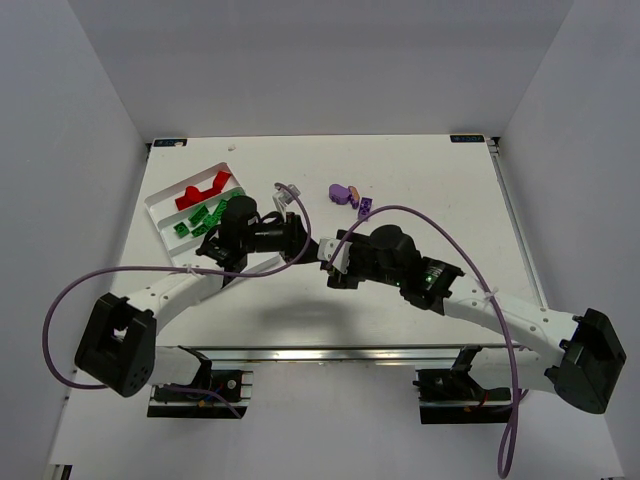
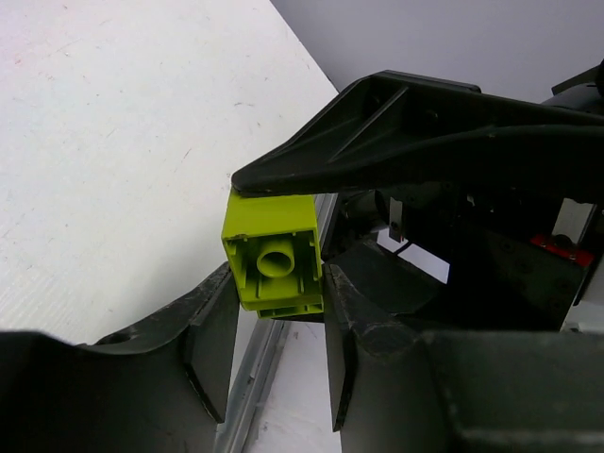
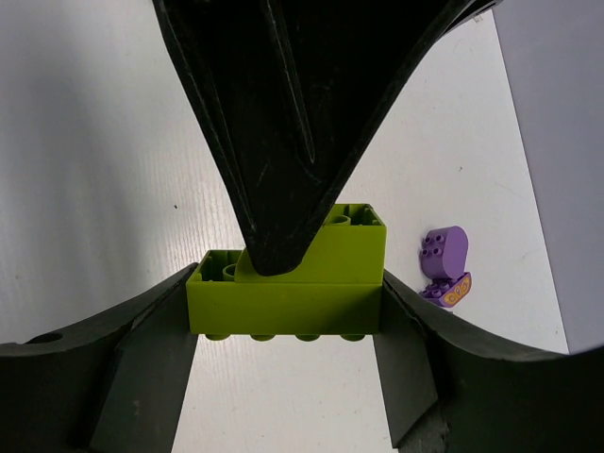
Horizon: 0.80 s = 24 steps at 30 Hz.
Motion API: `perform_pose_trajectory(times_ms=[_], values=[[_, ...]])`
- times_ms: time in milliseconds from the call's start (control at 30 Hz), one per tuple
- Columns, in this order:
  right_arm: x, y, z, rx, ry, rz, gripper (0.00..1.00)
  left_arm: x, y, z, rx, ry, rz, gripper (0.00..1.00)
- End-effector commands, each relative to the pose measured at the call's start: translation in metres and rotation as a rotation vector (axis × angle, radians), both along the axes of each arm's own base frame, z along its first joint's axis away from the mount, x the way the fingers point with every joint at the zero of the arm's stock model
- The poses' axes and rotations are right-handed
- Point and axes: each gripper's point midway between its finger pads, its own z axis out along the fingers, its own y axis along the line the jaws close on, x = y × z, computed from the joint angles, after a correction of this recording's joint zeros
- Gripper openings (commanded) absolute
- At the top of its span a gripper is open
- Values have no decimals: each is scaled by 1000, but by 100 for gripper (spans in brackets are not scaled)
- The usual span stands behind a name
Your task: Sort the legos into containers by color
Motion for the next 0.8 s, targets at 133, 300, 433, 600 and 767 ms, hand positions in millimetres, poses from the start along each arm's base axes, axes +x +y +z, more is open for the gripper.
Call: perform_pose_trajectory(times_ms=[133, 300, 433, 600, 767], values=[[3, 6, 8, 55, -35, -6, 0, -3, -6, 15, -22, -39, -52, 21], [8, 1, 3, 42, -56, -40, 0, 10, 0, 12, 53, -88, 3, 0], [6, -2, -2, 33, -61, -35, 0, 32, 18, 18, 36, -97, 93, 0], [4, -2, -4, 30, -55, -25, 0, 60, 47, 29, -32, -83, 207, 0], [1, -2, -8, 29, -34, -16, 0, 74, 63, 28, -38, -76, 264, 0]])
